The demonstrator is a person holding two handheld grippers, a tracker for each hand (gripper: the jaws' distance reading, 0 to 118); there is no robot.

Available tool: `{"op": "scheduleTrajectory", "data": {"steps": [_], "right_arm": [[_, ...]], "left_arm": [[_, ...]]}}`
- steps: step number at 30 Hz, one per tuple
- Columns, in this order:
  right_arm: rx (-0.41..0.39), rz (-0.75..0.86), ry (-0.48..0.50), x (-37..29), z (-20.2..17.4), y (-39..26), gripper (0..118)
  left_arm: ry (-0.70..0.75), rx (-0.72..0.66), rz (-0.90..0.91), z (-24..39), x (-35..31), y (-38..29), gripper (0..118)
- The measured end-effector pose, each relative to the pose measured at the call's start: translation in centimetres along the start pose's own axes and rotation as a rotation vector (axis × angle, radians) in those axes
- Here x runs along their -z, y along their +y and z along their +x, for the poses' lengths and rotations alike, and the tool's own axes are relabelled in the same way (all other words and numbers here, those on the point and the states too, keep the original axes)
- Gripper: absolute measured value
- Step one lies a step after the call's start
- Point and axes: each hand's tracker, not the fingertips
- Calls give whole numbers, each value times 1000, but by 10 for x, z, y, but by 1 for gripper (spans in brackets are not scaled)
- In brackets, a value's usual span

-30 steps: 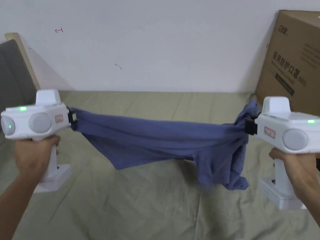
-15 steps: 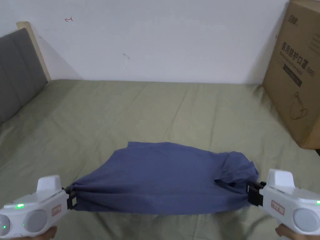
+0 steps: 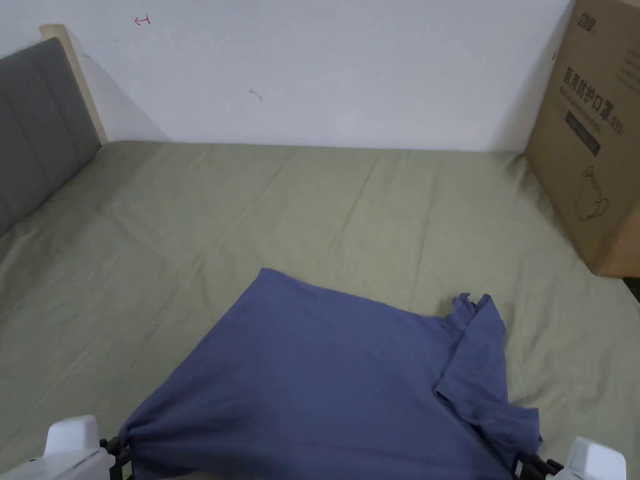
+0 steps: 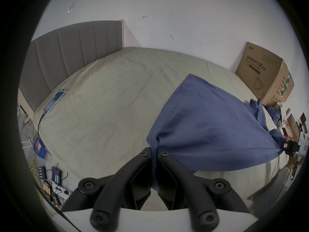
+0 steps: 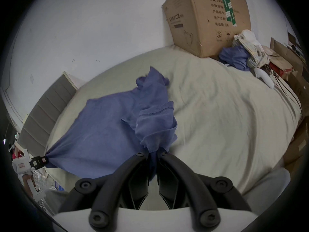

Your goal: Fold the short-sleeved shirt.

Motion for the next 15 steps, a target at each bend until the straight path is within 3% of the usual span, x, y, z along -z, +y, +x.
{"op": "scheduleTrajectory", "data": {"steps": [2, 11, 13, 14, 15], "right_arm": [[-32, -37, -42, 4, 1, -12, 6], [-27, -173, -139, 39, -2, -35, 7], [-22, -168, -147, 35, -5, -31, 9], [-35, -167, -170, 32, -9, -28, 18], [-58, -172, -197, 31, -11, -24, 35]], "left_arm": [[10, 4, -33, -1, 2, -11, 3], [45, -15, -202, 2, 41, -34, 4], [45, -25, -199, 4, 37, -29, 13], [51, -35, -191, 5, 35, -27, 19], [47, -44, -186, 6, 32, -23, 38]]}}
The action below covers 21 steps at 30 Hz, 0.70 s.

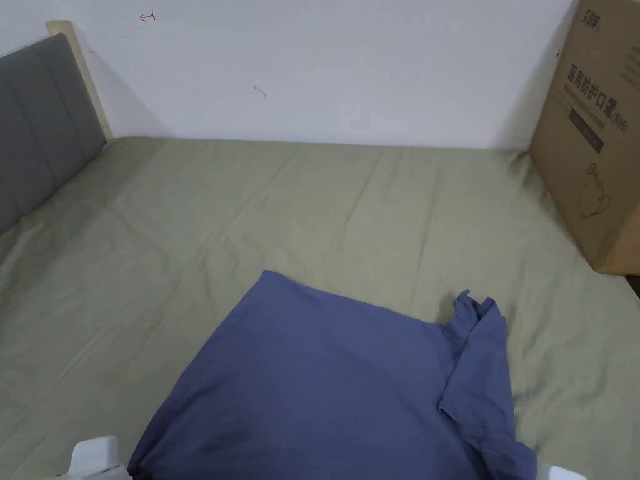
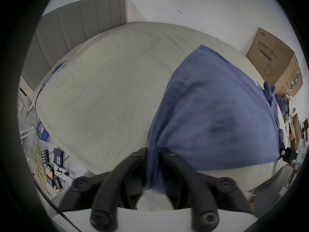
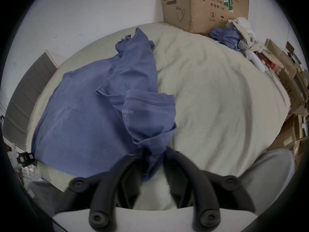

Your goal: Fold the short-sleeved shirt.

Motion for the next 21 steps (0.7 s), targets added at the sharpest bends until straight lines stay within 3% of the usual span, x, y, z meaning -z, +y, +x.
{"op": "scheduleTrajectory", "data": {"steps": [3, 7, 14, 16, 18, 20, 21], "right_arm": [[-15, 95, 9, -21, -5, 17, 75], [-19, 277, 26, -60, -11, 51, 76], [-103, 565, 31, -120, -27, 100, 76], [-125, 624, 22, -131, -32, 108, 75], [-136, 662, 2, -137, -36, 112, 71], [-141, 676, -11, -139, -38, 114, 51], [-144, 684, -14, -139, -39, 115, 25]], "left_arm": [[-47, -61, 76, 6, -23, 14, 95], [-114, -38, 257, 25, -62, 41, 99], [-134, 85, 508, 73, -113, 88, 98], [-129, 123, 576, 87, -121, 96, 92], [-123, 160, 630, 100, -123, 103, 74], [-105, 197, 640, 113, -121, 107, 39], [-109, 208, 641, 119, -119, 109, 9]]}}
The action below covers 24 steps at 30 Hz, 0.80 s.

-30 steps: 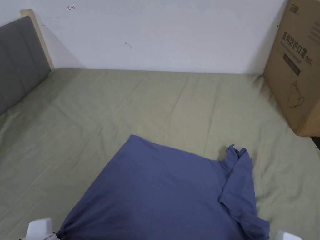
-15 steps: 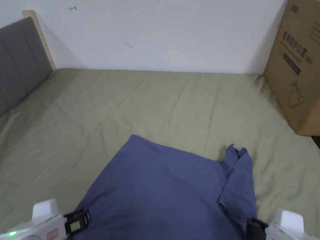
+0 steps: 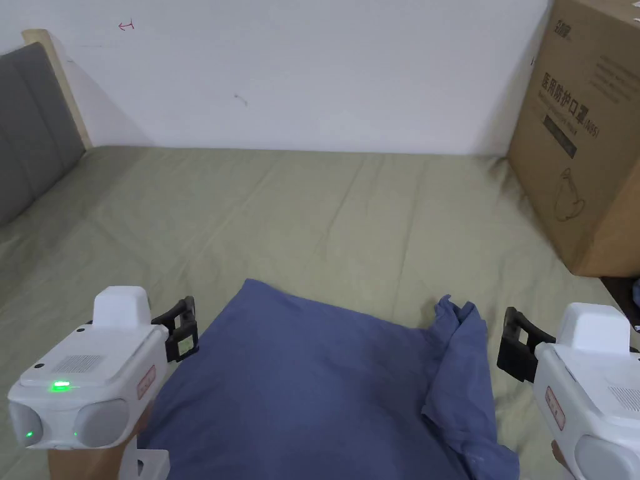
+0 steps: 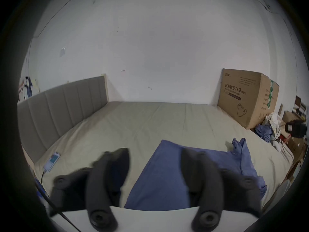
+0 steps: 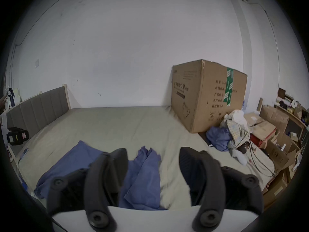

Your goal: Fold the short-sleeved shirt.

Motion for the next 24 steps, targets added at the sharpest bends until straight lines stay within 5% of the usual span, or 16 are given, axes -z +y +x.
{"op": "scheduleTrajectory", "data": {"steps": [4, 11, 19, 20, 24], "right_arm": [[1, 9, 4, 9, 0, -3, 0], [4, -36, 11, 42, 5, -10, 0], [17, -104, -11, 91, 18, -20, 0], [18, -111, -14, 96, 19, -21, 0], [19, -144, -40, 116, 28, -27, 0]], "left_arm": [[-118, -34, -7, 11, 17, 3, 0], [-174, 21, -126, 28, 96, 13, 0], [-196, 40, -399, 26, 266, 15, 3], [-190, 36, -443, 25, 281, 12, 12], [-116, -16, -553, 21, 344, 1, 93]]}}
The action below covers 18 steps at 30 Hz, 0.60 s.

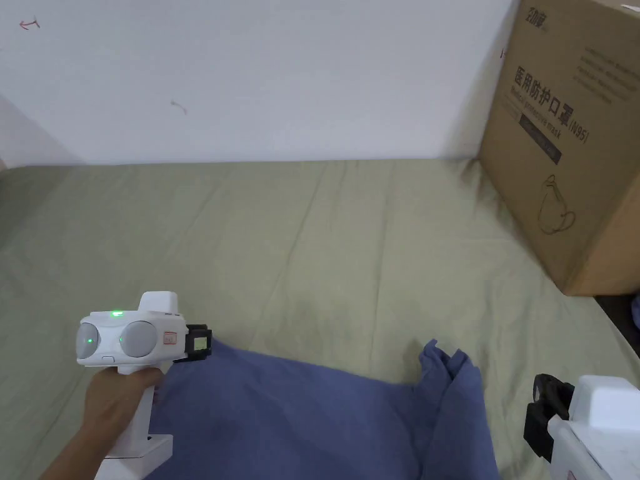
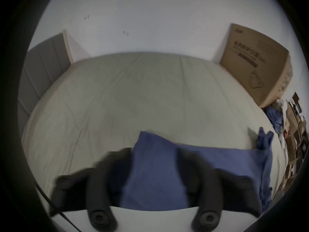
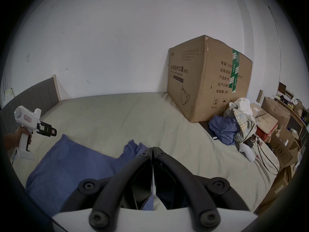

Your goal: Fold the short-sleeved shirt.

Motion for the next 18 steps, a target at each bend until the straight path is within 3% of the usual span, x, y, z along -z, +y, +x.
{"op": "scheduleTrajectory", "data": {"steps": [1, 5, 10, 11, 13, 15, 17, 18], "right_arm": [[3, -8, -7, 4, 2, -1, 0], [7, -39, -33, 20, 11, -7, 0], [4, -83, -48, 32, 17, -14, 0], [2, -97, -48, 35, 18, -15, 0], [25, -138, -33, 42, 20, -17, 0], [60, -187, -11, 55, 20, -18, 1], [79, -243, 1, 70, 18, -17, 11], [90, -259, 23, 78, 17, -16, 37]], "left_arm": [[7, -6, -27, -1, 13, 4, 98], [16, 15, -69, 0, 49, 4, 95], [38, 45, -136, 9, 73, -6, 65], [48, 63, -102, 12, 69, -8, 64], [51, 77, -89, 17, 60, -9, 37], [-49, 68, -78, 16, 51, -8, 4], [-2, 57, -41, 19, 28, -13, 3], [-20, 55, 21, 19, 16, -14, 3]]}}
